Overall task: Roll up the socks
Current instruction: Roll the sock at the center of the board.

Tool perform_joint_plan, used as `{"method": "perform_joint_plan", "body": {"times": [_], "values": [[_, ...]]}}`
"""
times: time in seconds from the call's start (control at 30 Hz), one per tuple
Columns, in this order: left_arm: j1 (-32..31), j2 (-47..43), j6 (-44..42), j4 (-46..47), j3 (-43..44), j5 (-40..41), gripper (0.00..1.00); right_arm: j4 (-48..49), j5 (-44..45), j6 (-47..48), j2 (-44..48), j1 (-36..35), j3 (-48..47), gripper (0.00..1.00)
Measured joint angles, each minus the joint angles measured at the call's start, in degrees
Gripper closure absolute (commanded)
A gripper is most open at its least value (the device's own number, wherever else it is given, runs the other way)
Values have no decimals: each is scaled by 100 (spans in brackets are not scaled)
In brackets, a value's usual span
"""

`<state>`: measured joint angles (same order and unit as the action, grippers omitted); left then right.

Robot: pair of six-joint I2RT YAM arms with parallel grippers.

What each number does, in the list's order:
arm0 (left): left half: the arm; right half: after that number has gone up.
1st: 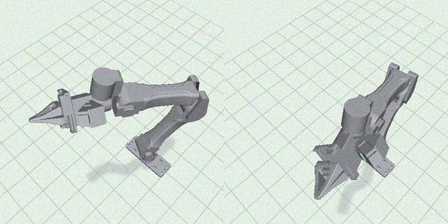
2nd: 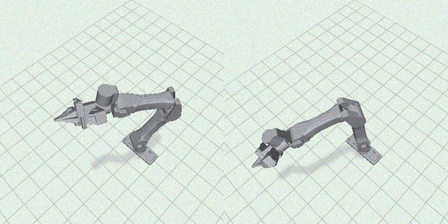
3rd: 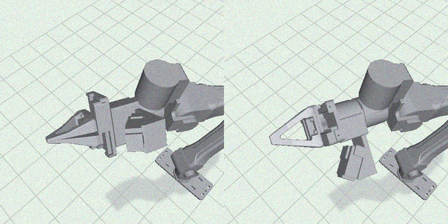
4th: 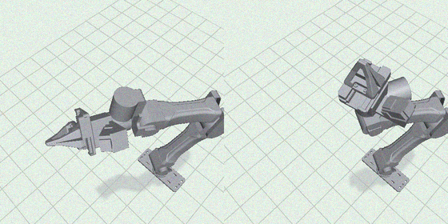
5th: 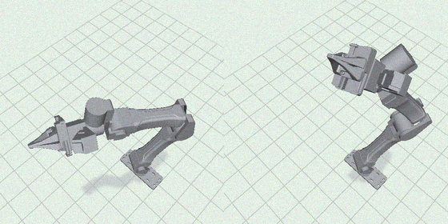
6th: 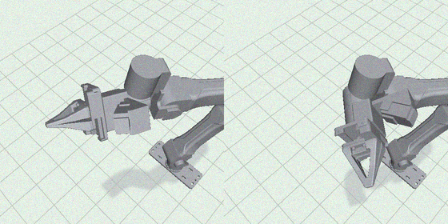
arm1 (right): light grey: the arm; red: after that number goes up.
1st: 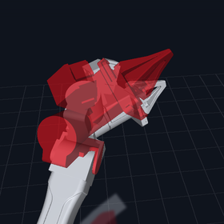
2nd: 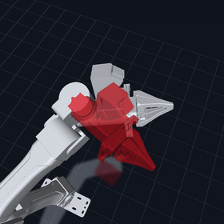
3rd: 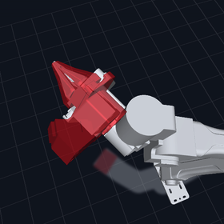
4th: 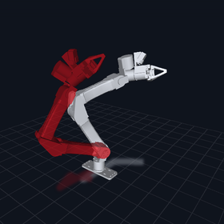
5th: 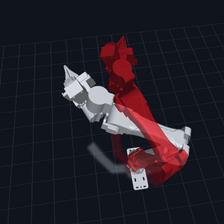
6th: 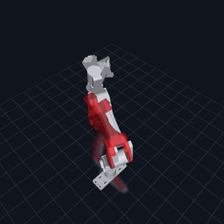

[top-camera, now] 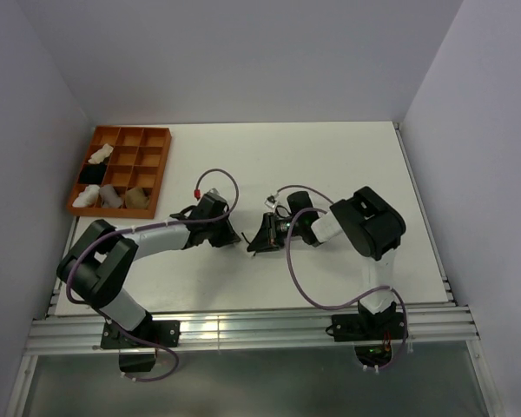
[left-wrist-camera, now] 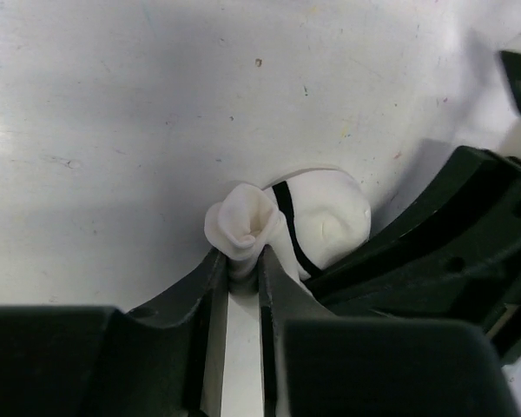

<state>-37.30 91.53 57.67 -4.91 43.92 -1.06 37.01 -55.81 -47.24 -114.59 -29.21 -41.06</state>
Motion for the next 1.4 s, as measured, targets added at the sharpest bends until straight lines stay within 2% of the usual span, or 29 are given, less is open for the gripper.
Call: {"method": "perform_joint_plan", "body": {"times": [0.2,0.3,0.43,0.57,0.73,0.97,1.4], "values": [[-66,50,-22,-247,168,103,91,-1449,1335,1123,1161,-240,2,53],[-96,59,-74,-374,236,157,91,-2133,2323,1652,1862,-570,0,53],[-118,59,-125,-540,306,199,91,-2750,3904,2299,2577,-1364,-31,53],[-125,59,-131,-636,341,210,91,-3036,5171,2761,2734,-2170,-74,55],[-142,70,-146,-706,380,229,91,-3268,6286,3171,2653,-2817,-203,57],[-153,79,-146,-737,402,240,91,-3322,7044,3536,2376,-3254,-485,58],[-153,98,-144,-774,433,236,91,-3327,7484,3821,1703,-3497,-715,64]]}}
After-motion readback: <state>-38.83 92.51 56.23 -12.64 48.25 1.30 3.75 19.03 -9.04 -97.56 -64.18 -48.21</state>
